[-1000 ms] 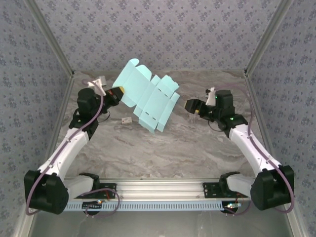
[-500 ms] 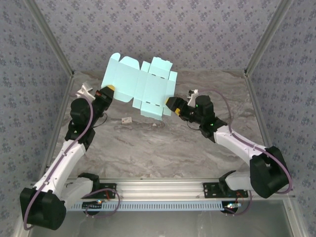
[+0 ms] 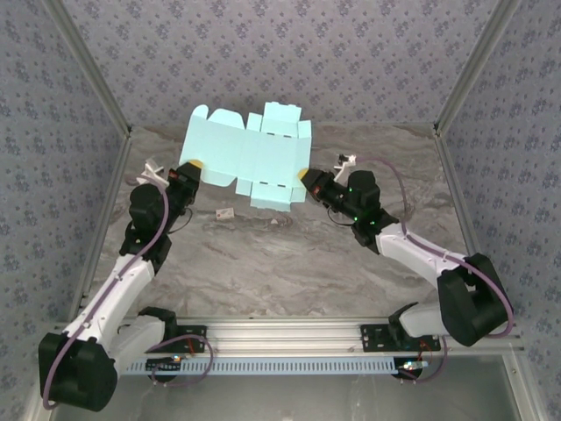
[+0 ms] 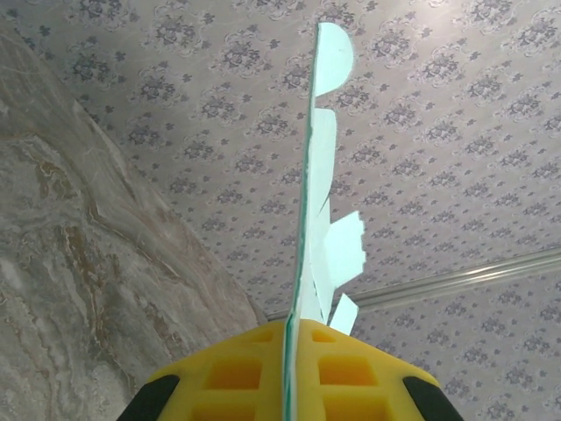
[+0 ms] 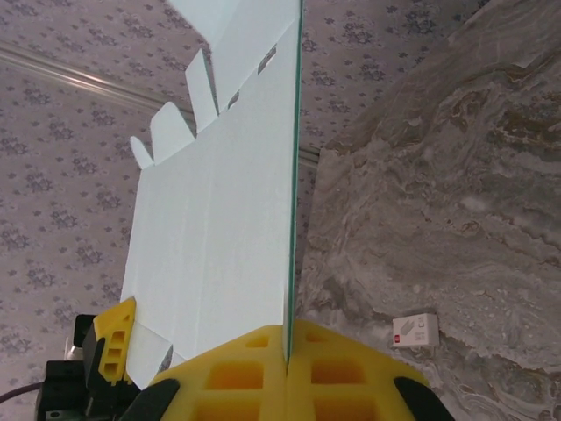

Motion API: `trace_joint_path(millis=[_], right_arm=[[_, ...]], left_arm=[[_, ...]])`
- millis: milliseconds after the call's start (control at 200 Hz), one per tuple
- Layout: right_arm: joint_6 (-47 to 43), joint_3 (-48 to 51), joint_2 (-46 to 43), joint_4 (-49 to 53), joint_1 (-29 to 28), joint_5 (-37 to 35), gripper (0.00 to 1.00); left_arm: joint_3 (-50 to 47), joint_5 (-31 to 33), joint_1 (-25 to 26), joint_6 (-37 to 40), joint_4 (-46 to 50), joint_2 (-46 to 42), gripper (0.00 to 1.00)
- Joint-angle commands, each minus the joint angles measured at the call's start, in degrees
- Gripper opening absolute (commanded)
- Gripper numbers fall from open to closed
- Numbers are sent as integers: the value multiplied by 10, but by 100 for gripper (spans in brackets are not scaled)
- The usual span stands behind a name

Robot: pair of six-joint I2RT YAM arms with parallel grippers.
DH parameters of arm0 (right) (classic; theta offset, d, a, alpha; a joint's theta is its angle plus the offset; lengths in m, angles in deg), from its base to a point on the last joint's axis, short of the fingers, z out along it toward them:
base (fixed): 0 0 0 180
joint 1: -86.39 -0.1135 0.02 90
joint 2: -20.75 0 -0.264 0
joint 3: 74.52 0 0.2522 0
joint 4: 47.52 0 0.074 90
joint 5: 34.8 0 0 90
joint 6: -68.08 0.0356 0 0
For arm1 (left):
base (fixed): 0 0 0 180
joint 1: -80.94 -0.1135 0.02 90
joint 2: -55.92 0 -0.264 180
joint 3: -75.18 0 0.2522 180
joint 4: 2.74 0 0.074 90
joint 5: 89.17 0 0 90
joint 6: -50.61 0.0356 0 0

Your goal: Fold the paper box

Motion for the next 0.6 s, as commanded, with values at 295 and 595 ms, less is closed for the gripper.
trace_joint_path(millis=[295, 595], right_arm=[[-420, -136, -67, 333, 122, 145, 0], [-713, -269, -43, 608, 134, 262, 0]], left_arm=[[9, 32, -43, 214, 208, -46, 88], [145, -115, -53, 456, 276, 37, 92]])
